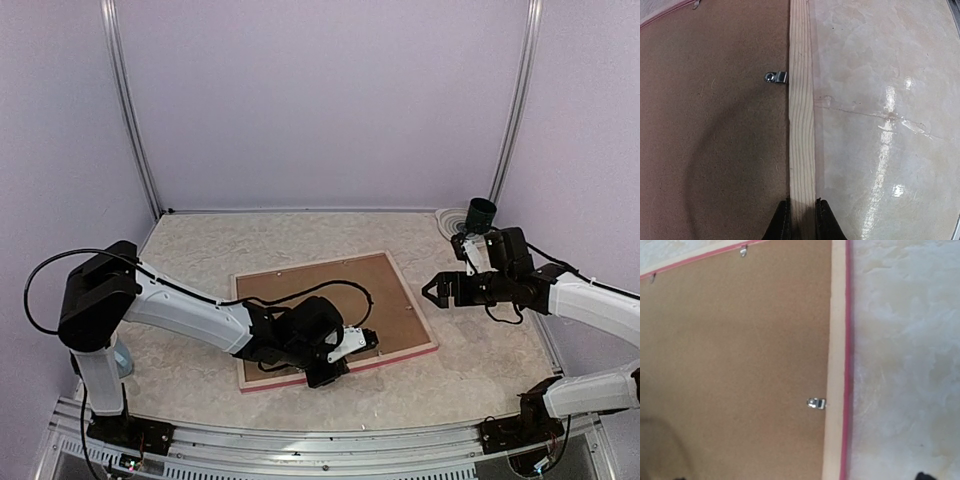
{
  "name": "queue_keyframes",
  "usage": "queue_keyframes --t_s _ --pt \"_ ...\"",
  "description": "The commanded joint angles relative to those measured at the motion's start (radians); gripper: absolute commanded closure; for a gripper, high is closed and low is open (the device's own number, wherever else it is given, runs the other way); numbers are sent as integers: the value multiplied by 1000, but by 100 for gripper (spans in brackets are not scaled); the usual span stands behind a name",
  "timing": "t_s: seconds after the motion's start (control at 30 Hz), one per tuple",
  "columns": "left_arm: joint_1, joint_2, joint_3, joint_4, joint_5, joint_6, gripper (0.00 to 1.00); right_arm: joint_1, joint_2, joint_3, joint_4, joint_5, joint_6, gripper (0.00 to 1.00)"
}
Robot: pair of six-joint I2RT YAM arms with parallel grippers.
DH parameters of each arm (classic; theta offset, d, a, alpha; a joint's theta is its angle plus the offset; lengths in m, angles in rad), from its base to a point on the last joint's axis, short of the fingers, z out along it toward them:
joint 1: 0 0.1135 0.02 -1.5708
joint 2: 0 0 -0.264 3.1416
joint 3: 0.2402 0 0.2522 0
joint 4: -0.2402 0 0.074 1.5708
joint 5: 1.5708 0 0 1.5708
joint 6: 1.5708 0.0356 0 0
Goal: Put the photo into the frame
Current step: Pick up the photo frame from the center of the board.
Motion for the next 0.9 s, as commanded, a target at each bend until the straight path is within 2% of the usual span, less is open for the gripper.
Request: queue_keyframes --t_s 0.0,0.17,0.4,0.67,0.87 --pt "-5 1 35 -56 19 -1 100 -12 -30 -6 24 -68 -21 1" --pt "-5 -46 75 -130 11 -8 100 -9 -91 -53 123 -232 -49 3" --pt "-2 -116 150 -237 4 -16 100 56 -140 -29 127 -236 -88 4" --pt "30 -177 195 -327 42 -28 100 328 -130 207 -130 15 -266 4" --pt "87 -239 204 -358 146 -49 100 434 -135 263 -204 135 -421 4"
